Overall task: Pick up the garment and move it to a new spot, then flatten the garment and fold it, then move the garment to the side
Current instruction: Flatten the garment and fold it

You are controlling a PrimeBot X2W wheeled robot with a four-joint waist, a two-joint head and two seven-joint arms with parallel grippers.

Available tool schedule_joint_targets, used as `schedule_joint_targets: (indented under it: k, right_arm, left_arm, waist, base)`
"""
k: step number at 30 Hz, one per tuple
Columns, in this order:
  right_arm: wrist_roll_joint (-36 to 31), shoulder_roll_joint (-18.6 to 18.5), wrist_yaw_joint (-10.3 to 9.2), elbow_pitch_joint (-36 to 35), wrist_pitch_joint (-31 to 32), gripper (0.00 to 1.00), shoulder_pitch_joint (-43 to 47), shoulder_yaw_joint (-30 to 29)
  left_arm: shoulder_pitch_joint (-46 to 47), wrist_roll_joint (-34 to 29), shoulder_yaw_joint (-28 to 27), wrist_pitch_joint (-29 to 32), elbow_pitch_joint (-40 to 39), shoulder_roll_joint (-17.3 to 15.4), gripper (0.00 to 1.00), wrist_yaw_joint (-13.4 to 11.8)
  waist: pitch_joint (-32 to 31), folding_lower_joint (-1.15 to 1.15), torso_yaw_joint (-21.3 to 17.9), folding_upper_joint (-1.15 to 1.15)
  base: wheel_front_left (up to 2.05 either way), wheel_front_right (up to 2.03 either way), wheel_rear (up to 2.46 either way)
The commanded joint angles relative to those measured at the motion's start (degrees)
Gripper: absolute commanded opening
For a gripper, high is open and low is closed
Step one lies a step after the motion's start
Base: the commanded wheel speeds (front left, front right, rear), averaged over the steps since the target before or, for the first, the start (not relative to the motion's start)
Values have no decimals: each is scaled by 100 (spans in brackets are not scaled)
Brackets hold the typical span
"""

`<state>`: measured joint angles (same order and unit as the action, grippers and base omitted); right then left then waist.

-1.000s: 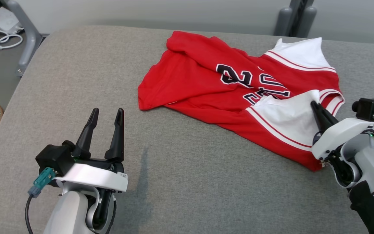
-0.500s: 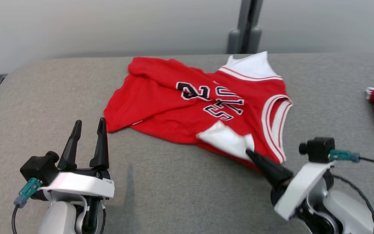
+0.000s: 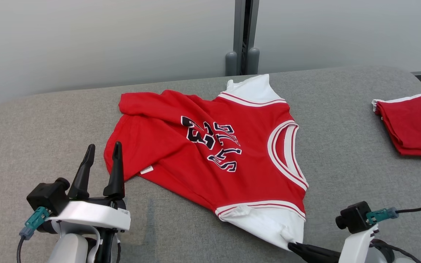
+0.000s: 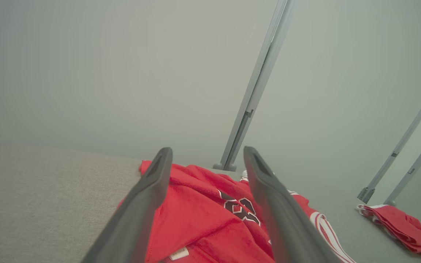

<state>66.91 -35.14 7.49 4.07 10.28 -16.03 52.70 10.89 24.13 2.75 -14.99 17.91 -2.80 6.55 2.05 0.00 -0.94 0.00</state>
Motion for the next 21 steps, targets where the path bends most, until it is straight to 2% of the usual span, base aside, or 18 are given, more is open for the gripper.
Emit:
schedule_joint_targets:
  k: [1, 7, 8, 9, 10, 17, 21]
  right_arm:
    - [-108, -141, 0, 20, 121, 0, 80, -23]
    - [-547, -466, 0, 238, 255, 0, 184, -226]
    - [-613, -453, 0, 279, 200, 31, 216, -293]
    - [-613, -453, 0, 279, 200, 31, 216, -293]
    - [-605, -414, 0, 328, 199, 100, 275, -341]
    - [-584, -274, 0, 161, 112, 100, 364, -802]
    - [-487, -87, 0, 296, -294, 100, 338, -1451]
  left_arm:
    - [-66, 21, 13, -21, -7, -24, 100, -5]
    - [-103, 70, 105, -21, -14, -25, 100, -48]
    - [-105, 80, 118, -21, -15, -24, 100, -46]
    - [-105, 80, 118, -21, -15, -24, 100, -46]
    - [-109, 91, 136, -21, -14, -24, 100, -54]
    - [-118, 90, 178, -21, 4, -24, 100, -73]
    - [-105, 93, 200, -21, 11, -23, 100, -72]
  waist:
    - [-2, 0, -12, 0]
    - [-12, 0, -38, 0]
    - [-12, 0, -40, 0]
    - [-12, 0, -40, 0]
    - [-11, 0, -40, 0]
    - [13, 0, -46, 0]
    - [20, 0, -40, 0]
  base:
    - [0, 0, 0]
    - [0, 0, 0]
    - [0, 0, 0]
    - [0, 0, 0]
    - [0, 0, 0]
    - [0, 0, 0]
    - [0, 0, 0]
